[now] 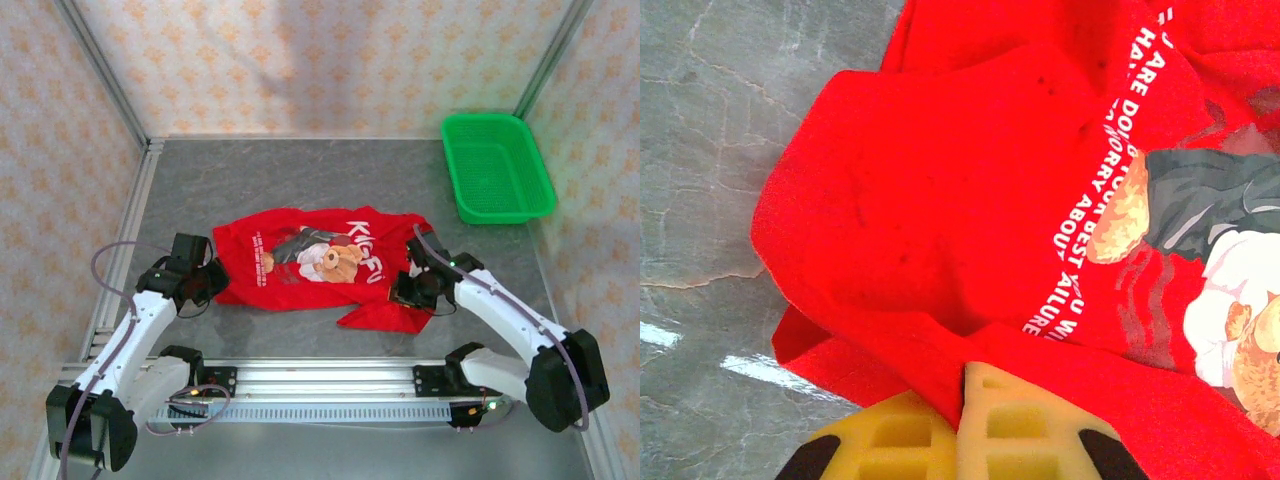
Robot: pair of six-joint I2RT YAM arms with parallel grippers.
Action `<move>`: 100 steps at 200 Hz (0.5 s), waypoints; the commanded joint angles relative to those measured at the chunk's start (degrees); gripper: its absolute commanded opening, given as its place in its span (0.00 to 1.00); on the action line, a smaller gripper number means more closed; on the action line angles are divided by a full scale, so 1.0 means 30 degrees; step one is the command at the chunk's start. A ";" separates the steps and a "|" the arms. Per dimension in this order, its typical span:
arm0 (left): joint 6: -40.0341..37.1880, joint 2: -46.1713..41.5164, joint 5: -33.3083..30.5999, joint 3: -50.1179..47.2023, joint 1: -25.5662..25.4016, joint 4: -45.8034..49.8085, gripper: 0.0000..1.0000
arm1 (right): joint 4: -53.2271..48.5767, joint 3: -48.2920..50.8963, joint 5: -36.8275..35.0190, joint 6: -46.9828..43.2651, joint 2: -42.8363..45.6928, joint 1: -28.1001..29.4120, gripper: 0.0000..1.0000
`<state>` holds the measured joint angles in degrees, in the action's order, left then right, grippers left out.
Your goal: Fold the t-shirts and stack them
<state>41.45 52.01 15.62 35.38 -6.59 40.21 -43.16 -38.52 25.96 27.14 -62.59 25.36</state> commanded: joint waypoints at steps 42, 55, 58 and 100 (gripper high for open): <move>-0.0546 -0.0050 -0.0181 -0.0428 0.0175 0.0031 0.00 | 0.0200 0.0347 0.0206 0.0646 0.0874 0.0079 0.06; -0.0574 -0.0131 -0.0172 -0.0426 0.0184 0.0145 0.00 | -0.0160 0.0151 0.0150 0.0625 0.1042 0.0109 0.04; -0.0575 -0.0164 -0.0193 -0.0425 0.0195 0.0157 0.00 | -0.0283 0.0067 0.0135 0.0660 0.1118 0.0127 0.04; -0.0604 -0.0603 -0.0203 0.0168 0.0321 0.0702 0.00 | -0.3341 -0.2426 -0.1483 0.0819 0.2669 0.0109 0.00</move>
<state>40.56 51.57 15.64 34.76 -6.31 40.27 -46.44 -39.81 25.85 28.77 -57.98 25.36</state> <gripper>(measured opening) 0.049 0.042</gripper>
